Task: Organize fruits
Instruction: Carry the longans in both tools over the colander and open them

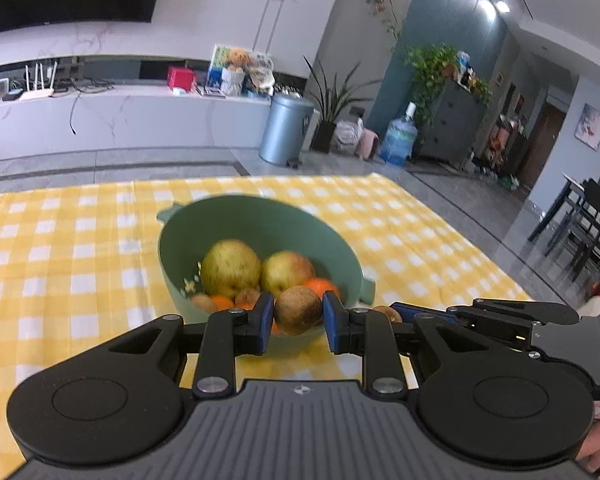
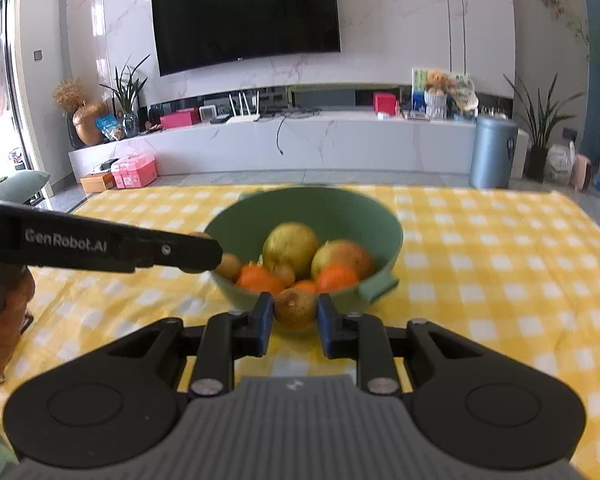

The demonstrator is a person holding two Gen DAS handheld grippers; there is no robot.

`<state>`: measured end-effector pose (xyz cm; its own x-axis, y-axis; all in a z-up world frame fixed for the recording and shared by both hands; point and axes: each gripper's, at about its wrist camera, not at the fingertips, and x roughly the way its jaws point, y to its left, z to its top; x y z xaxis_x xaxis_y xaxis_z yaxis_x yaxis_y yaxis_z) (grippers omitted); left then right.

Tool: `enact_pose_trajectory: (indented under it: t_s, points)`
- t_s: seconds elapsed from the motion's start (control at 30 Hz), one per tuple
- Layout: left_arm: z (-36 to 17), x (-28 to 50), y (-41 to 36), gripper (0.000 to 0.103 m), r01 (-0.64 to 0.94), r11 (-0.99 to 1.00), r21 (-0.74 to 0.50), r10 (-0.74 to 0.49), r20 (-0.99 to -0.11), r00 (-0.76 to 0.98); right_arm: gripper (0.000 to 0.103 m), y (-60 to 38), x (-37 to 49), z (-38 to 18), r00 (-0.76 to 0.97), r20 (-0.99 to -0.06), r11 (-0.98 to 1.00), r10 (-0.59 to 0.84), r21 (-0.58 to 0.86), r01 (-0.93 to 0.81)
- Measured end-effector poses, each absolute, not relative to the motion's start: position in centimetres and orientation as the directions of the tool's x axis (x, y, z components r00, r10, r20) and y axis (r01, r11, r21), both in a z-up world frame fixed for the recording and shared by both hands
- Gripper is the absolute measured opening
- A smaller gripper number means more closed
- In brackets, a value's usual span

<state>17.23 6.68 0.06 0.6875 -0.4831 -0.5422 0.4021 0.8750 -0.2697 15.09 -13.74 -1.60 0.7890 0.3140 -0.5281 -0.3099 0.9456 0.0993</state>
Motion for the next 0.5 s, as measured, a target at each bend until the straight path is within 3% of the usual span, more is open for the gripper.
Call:
enact_pose_trajectory:
  t_s: [0.5]
  points:
    - [-0.8,21.0,7.2,0.029,0.289,0.912,-0.292,-0.404,-0.512,0.758,0.02,-11.9,21.1,-0.5,0.781,-0.559,0.94,0.278,-0.01,-0.342]
